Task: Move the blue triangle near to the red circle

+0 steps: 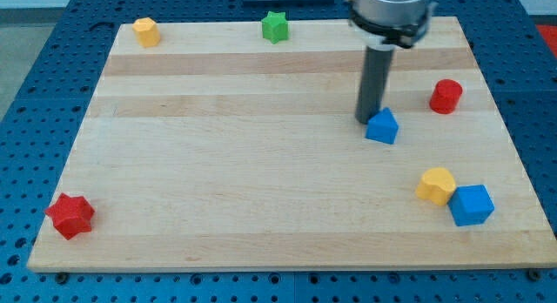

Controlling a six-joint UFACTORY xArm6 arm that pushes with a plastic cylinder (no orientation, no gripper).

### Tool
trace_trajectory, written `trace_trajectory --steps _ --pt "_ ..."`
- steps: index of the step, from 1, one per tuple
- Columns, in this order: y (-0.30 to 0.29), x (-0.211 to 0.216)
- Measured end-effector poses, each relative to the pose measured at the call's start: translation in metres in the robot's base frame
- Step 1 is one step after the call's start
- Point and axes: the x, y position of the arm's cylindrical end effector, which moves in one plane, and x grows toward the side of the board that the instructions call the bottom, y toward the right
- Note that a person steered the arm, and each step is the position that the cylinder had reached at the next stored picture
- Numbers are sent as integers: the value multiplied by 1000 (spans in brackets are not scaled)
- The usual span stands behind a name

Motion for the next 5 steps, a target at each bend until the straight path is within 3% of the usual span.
trace_trajectory --steps 2,3,5 --pt "-65 -1" --pt "-74 32" --pt "23 35"
